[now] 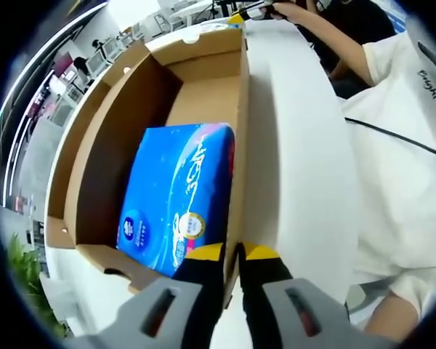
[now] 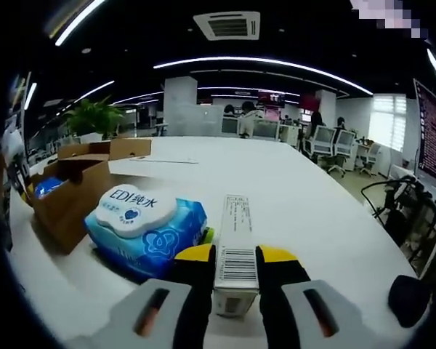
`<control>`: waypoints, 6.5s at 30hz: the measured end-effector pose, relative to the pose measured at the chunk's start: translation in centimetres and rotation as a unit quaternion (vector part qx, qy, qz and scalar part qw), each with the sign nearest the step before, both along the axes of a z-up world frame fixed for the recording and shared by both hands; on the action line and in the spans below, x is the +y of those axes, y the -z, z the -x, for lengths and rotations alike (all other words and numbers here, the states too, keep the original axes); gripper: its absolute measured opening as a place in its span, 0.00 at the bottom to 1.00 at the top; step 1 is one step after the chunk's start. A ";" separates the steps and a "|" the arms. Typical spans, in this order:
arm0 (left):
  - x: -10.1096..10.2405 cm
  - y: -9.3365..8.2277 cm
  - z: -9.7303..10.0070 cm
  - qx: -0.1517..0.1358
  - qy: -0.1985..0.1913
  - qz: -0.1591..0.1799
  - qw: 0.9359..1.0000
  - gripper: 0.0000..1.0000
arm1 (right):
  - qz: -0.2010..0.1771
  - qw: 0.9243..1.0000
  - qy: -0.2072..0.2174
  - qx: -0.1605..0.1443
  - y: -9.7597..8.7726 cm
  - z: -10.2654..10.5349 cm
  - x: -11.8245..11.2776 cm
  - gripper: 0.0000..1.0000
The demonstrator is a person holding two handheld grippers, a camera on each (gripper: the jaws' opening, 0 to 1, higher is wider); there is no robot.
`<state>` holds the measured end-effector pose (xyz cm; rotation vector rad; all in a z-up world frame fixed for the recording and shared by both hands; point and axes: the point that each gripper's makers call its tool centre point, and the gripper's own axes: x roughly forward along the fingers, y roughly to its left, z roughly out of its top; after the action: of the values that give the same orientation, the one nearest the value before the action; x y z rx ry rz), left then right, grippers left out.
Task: Operate the shoe box by opening the lid, removing the specified soft item, and placing it in the target area until the item is outside and the box remains undamaged.
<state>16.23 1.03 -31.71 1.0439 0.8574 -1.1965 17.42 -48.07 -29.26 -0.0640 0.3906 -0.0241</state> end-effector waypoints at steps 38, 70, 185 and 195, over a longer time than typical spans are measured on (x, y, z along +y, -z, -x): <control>0.0 0.0 0.0 -0.001 0.001 0.002 1.000 0.08 | 0.014 0.999 0.006 -0.044 -2.3 1.0 -0.3 0.43; -0.1 0.0 0.0 0.003 -0.001 0.001 1.000 0.07 | 0.004 0.986 -0.068 -0.150 -8.8 1.7 4.5 0.59; -0.1 0.0 -0.1 0.005 0.002 0.001 1.000 0.07 | 0.018 0.909 -0.398 -0.121 -11.7 -1.2 25.1 0.43; -0.1 0.0 0.0 0.005 0.003 0.001 1.000 0.07 | 0.055 0.895 -0.435 -0.088 -11.1 -2.1 27.7 0.45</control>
<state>16.26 0.97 -31.71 1.0397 0.8614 -1.2079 19.56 -20.38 -18.20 -0.3431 0.1498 0.8324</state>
